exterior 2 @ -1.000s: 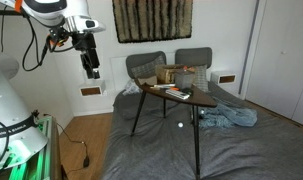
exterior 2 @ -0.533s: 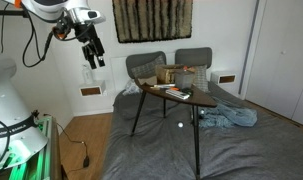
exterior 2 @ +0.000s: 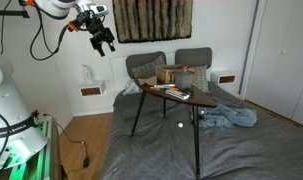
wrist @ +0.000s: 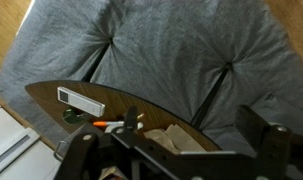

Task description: Pick up two sheets of brown paper and place them into the gray bin on the table

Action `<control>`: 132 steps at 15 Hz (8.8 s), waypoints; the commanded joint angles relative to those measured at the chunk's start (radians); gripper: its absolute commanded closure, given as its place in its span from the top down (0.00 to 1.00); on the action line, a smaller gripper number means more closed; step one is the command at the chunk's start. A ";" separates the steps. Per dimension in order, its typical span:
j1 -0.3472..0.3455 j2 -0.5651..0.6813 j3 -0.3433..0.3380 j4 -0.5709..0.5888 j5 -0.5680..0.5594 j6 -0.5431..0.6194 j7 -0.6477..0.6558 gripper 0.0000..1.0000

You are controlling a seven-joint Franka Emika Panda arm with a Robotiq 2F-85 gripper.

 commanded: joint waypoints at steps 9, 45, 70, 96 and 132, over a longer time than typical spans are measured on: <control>-0.001 0.358 -0.019 0.188 0.151 0.222 0.047 1.00; -0.028 1.061 -0.006 0.715 0.212 0.346 -0.115 1.00; -0.063 0.926 0.016 0.725 0.281 0.162 -0.157 0.00; -0.070 0.665 -0.166 0.528 0.145 0.653 0.288 0.00; -0.114 0.514 -0.235 0.587 -0.946 0.789 1.578 0.00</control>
